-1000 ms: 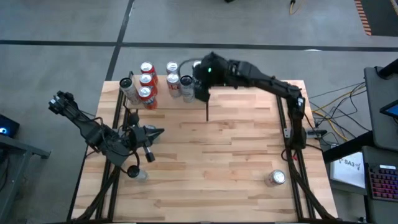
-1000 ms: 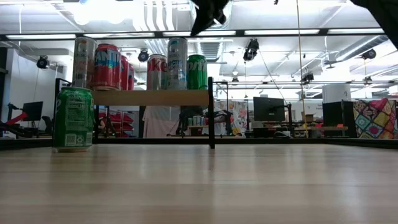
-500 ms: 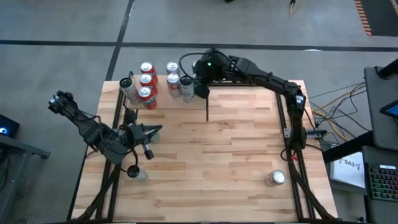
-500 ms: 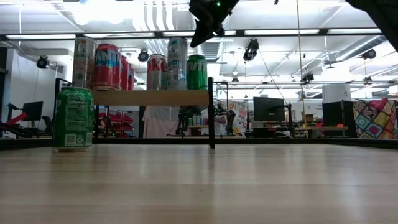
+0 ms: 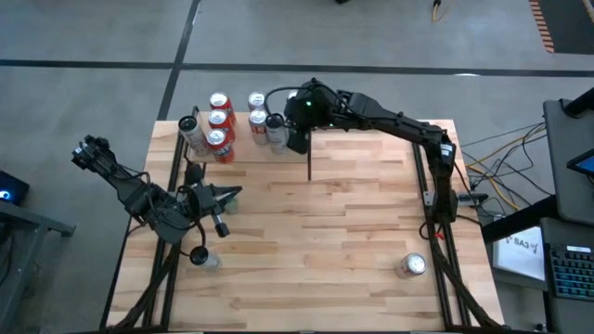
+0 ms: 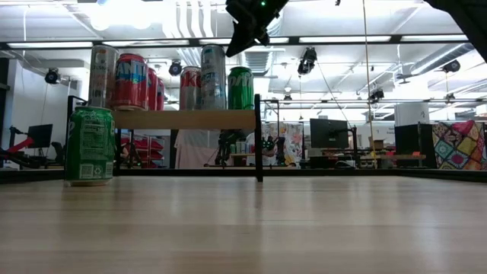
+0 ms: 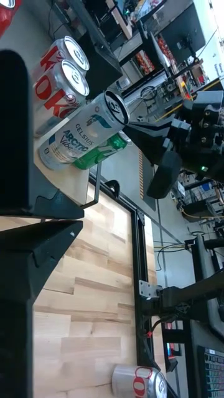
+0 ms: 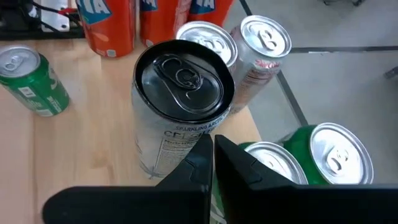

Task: Place canned beverage on shelf
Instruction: Adjust the white and blue soda can on the shelf, then put the silver soda can aligned with the other silver soda cans on the shelf

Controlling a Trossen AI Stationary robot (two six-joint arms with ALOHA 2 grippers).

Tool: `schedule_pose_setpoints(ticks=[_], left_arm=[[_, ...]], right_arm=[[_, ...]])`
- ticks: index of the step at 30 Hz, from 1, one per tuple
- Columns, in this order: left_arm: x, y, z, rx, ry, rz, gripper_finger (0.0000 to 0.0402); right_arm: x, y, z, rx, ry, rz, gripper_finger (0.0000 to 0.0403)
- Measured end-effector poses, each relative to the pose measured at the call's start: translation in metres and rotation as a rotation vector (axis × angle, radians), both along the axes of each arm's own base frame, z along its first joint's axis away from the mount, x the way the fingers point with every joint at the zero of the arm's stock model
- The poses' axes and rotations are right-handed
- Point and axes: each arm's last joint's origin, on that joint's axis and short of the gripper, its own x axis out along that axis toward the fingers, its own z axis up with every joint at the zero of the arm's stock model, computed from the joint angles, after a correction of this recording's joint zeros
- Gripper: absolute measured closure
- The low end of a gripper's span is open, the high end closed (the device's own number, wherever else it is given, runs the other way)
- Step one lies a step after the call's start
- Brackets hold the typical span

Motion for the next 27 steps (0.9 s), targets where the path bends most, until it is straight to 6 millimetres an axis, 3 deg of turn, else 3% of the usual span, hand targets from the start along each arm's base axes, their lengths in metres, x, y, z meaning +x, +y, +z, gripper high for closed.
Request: schedule_pose_setpoints(ticks=[14,21,27], left_arm=[[0.000,0.000,0.000,-0.009,-0.004,0.000,0.0402],[0.001,-0.001,-0.001,-0.015,-0.004,0.002,0.0402],[0.005,-0.004,-0.005,0.003,0.016,0.000,0.0402]], right_arm=[[-0.019,0.010,0.018,-0.021,0.005,-0.102,0.0394],[-0.040,0.049,0.042,0.068,-0.033,-0.094,0.0394],[-0.058,0.095,0.041,0.293,0.072,-0.087,0.0393]])
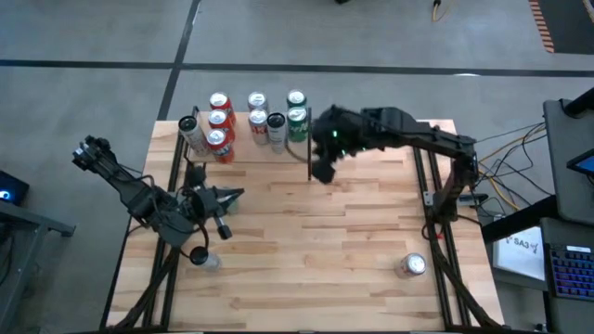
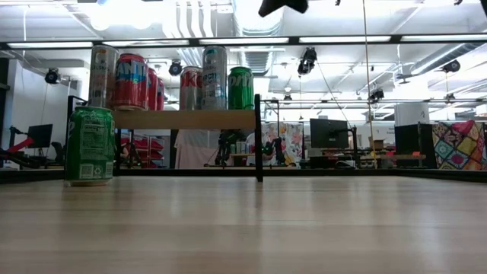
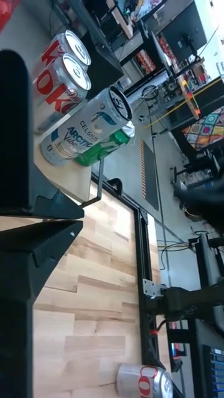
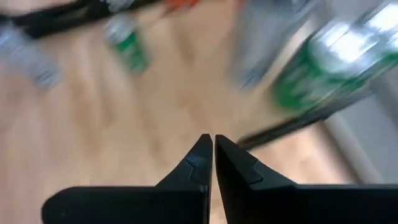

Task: Place canned beverage on shelf
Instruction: Put the silver soda can aligned with the other silver soda cans on the shelf

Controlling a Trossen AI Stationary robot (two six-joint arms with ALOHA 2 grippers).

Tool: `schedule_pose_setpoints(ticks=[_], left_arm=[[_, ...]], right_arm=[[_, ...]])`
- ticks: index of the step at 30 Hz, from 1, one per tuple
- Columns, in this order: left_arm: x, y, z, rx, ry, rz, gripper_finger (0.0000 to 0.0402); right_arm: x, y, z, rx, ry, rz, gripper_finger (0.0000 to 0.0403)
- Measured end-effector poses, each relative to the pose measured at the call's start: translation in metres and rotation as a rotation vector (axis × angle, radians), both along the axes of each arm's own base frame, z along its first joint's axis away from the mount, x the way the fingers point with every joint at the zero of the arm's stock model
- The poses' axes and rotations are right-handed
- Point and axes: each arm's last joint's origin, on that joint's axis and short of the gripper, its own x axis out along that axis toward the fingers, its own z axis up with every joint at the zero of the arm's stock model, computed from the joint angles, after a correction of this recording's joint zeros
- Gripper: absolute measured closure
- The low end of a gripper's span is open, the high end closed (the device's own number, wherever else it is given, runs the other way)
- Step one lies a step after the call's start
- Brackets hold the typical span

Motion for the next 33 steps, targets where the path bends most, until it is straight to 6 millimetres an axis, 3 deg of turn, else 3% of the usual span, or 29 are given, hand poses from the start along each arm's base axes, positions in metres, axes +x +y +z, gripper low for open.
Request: schedule_pose_setpoints(ticks=[5,9,13,19,25,33], left_arm=[[0.001,-0.001,0.000,0.002,0.001,-0.001,0.0402],[0.000,0.000,0.000,0.001,0.000,0.000,0.0402],[0.000,0.000,0.000,0.007,0.003,-0.003,0.0402],[-0.001,0.000,0.010,0.008,-0.011,-0.007,0.0402],[-0.001,0.001,0.016,-0.005,-0.027,-0.007,0.0402],[0.001,-0.001,0.014,-0.022,-0.034,-0.004,0.0402]], right_arm=[[-0.006,0.038,-0.015,0.224,0.150,0.067,0.0393],[-0.010,0.067,-0.033,0.300,0.312,0.091,0.0393],[-0.022,0.095,-0.052,0.381,0.500,0.068,0.0394],[-0.042,0.133,-0.070,0.542,0.618,0.004,0.0394],[-0.082,0.153,-0.080,0.590,0.683,-0.240,0.0394],[-0.144,0.157,-0.097,0.625,0.689,-0.537,0.0394]])
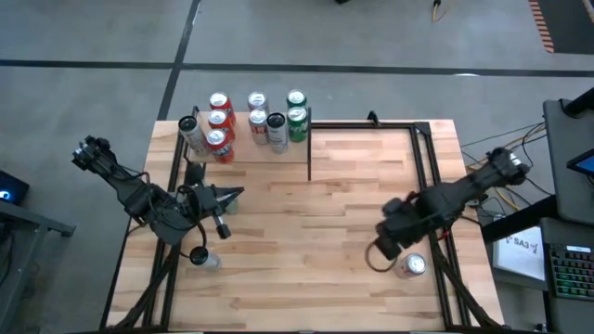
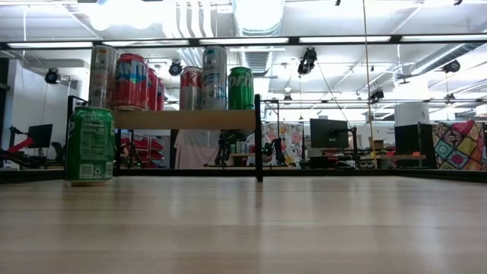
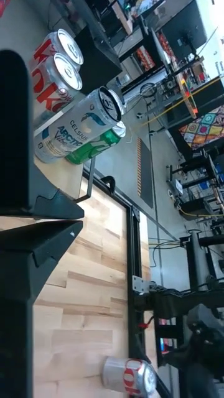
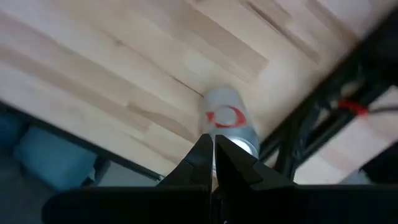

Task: Place canned beverage on shelf
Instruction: Put the silver soda can aligned with the other silver soda cans on the shelf

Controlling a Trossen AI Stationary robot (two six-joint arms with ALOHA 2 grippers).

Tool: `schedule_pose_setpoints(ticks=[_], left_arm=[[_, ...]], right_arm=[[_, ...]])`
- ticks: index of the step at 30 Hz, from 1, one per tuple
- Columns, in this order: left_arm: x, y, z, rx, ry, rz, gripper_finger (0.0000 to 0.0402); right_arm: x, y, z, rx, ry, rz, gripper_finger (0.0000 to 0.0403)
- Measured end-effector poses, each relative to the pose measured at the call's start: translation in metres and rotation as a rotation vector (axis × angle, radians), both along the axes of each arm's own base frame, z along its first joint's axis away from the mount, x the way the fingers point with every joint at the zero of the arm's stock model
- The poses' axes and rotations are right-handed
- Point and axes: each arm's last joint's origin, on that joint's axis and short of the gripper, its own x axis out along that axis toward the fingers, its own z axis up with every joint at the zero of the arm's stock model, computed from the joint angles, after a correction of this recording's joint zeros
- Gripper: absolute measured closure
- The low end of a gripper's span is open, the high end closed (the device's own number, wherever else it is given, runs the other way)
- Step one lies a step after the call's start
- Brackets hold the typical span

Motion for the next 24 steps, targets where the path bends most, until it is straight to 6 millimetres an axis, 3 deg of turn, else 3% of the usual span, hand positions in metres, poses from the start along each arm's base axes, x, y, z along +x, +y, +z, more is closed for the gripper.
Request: schedule_pose_setpoints(ticks=[5,10,18,24], left_arm=[[0.000,0.000,0.000,-0.014,-0.009,0.004,0.0402],[0.000,0.000,0.000,-0.012,-0.007,0.003,0.0402],[0.000,0.000,0.000,-0.007,-0.004,0.003,0.0402],[0.000,0.000,0.000,-0.007,-0.004,0.004,0.0402]], right_arm=[[-0.032,0.005,-0.015,0.004,0.030,-0.129,0.0394],[-0.048,0.011,-0.029,0.022,0.056,-0.128,0.0394],[-0.046,0.018,-0.042,0.006,0.119,-0.112,0.0381],[-0.043,0.024,-0.041,0.097,0.155,-0.150,0.0299]])
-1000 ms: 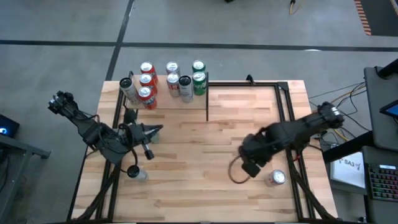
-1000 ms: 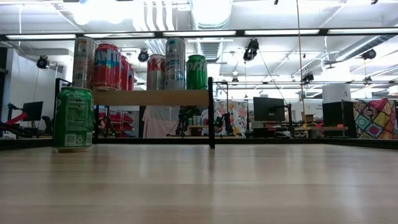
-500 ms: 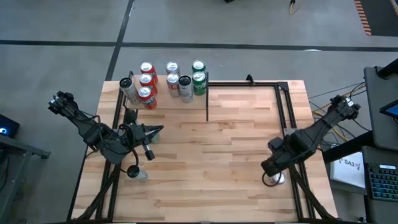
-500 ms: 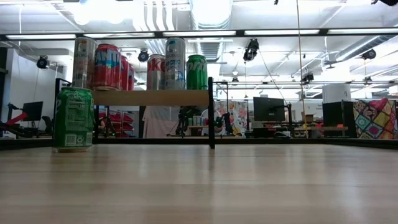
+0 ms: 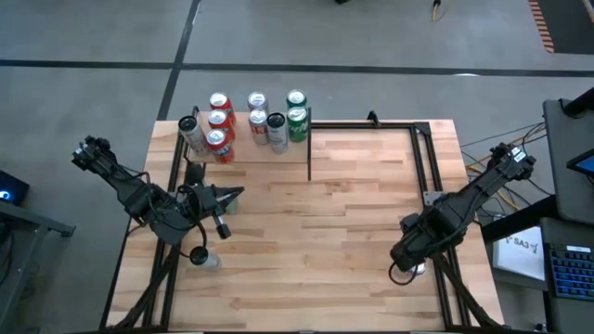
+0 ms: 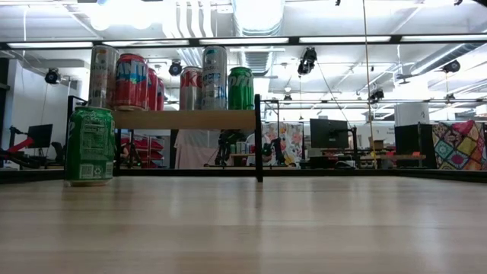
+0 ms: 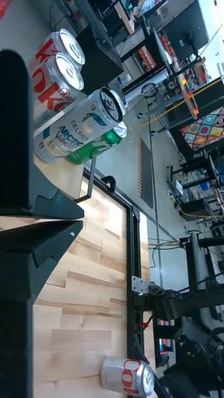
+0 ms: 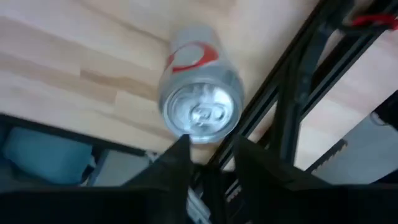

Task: Place canned beverage on shelf
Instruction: Put the silver soda can aligned with the other silver soda cans on the shelf

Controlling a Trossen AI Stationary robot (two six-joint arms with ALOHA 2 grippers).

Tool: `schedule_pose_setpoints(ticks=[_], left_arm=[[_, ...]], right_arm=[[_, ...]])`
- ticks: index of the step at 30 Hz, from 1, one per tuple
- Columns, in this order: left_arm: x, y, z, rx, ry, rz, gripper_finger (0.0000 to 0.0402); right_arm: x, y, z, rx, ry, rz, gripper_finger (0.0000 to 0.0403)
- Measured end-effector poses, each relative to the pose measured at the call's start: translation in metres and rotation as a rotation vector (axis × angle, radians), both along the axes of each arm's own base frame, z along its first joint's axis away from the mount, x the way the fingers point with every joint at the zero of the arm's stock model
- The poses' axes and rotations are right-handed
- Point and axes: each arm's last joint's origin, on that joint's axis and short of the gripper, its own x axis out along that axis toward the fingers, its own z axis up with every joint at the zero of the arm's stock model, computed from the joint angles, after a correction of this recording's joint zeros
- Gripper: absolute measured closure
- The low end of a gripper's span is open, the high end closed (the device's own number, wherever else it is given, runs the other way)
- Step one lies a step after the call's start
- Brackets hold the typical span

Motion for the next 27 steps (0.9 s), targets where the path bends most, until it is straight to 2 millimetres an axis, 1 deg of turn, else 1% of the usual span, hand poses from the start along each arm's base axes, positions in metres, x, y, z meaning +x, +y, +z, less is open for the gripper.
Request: schedule_pose_setpoints(ticks=[5,7,9,12,15,18,27], left_arm=[[0.000,0.000,0.000,0.000,0.000,0.000,0.0402],[0.000,0.000,0.000,0.000,0.000,0.000,0.0402],[0.000,0.000,0.000,0.000,0.000,0.000,0.0402],[0.000,0.000,0.000,0.001,0.000,0.000,0.0402],[0.000,0.000,0.000,0.001,0.001,0.000,0.0402],[0.000,0.000,0.000,0.001,0.001,0.000,0.0402],[0.000,0.000,0.000,0.001,0.000,0.000,0.0402]], right_arm=[[0.003,0.011,0.001,0.062,-0.062,0.005,0.0201],[0.003,0.013,-0.001,0.049,-0.072,0.011,0.0168],[0.004,0.015,-0.004,0.027,-0.061,0.020,0.0140],[0.007,0.017,-0.009,0.013,-0.049,0.047,0.0109],[0.012,0.020,-0.015,-0.009,-0.042,0.058,0.0089],[0.014,0.022,-0.019,-0.023,-0.032,0.068,0.0079],[0.015,0.024,-0.024,-0.049,-0.013,0.073,0.0076]])
